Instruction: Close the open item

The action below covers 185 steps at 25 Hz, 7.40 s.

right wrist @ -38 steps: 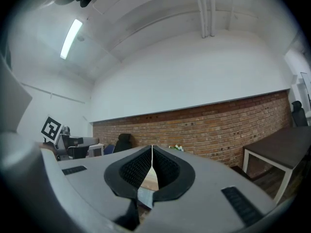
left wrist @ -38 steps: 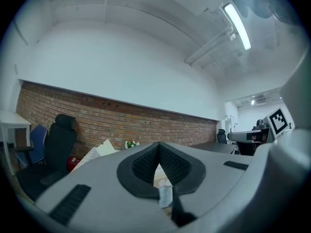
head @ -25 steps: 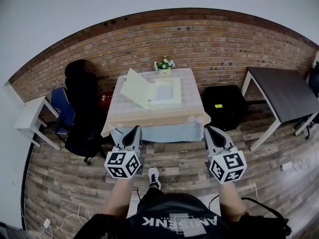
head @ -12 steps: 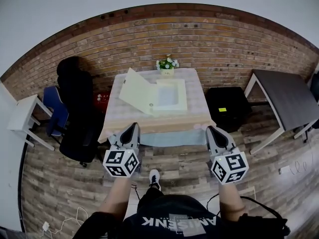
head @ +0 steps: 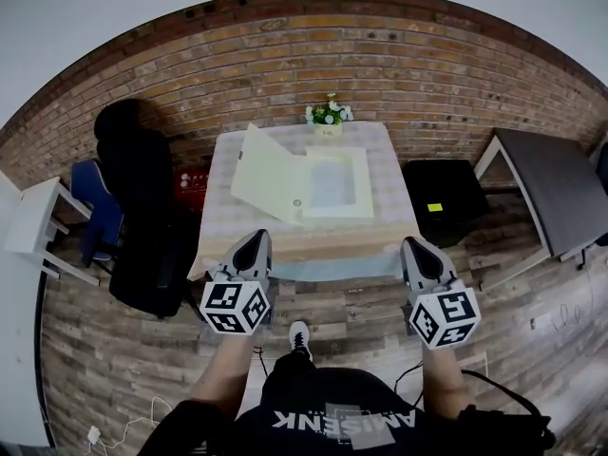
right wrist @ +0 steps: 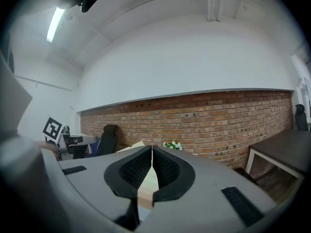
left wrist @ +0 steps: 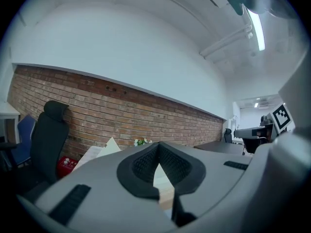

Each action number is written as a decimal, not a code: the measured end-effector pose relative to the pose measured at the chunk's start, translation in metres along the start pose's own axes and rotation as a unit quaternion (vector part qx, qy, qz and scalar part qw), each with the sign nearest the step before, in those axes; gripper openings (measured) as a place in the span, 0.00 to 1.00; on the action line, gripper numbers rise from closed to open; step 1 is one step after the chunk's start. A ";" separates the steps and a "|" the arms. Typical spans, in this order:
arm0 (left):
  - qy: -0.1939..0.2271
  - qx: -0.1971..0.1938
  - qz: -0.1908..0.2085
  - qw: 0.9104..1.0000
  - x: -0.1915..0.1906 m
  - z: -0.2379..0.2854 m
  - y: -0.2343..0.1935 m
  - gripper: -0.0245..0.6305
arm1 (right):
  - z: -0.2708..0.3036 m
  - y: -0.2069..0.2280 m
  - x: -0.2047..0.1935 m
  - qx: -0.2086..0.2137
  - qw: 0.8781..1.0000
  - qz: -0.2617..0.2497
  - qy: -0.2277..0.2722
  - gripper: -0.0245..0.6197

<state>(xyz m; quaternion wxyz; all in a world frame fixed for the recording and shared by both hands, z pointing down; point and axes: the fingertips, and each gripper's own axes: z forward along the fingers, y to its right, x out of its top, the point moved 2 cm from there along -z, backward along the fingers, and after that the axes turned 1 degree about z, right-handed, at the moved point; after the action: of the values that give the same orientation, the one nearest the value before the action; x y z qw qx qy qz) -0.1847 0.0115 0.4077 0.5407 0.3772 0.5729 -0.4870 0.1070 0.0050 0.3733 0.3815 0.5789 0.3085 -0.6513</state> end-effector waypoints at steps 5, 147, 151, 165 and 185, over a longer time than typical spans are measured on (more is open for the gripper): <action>-0.007 0.002 -0.010 1.000 -0.001 0.031 -0.038 0.06 | 0.044 0.001 0.005 -0.013 1.000 -0.004 -0.013 0.10; -0.225 -0.132 0.081 0.962 -0.172 0.318 0.072 0.08 | 0.218 0.195 -0.025 -0.035 0.996 0.040 -0.069 0.10; -0.248 -0.145 0.091 0.954 -0.185 0.326 0.089 0.09 | 0.221 0.206 -0.034 -0.033 0.995 0.047 -0.078 0.10; -0.316 -0.150 0.123 0.929 -0.248 0.349 0.118 0.11 | 0.247 0.239 -0.079 -0.002 0.991 0.065 -0.114 0.10; -0.362 -0.152 0.173 0.903 -0.287 0.367 0.136 0.13 | 0.328 0.255 -0.166 0.054 0.977 0.092 -0.186 0.10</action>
<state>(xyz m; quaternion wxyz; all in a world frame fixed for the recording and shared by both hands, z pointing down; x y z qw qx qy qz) 0.0756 -0.2829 0.6926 0.8371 0.1814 0.3306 -0.3963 0.1609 -0.3811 0.5933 0.4591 0.4930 0.1415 -0.7254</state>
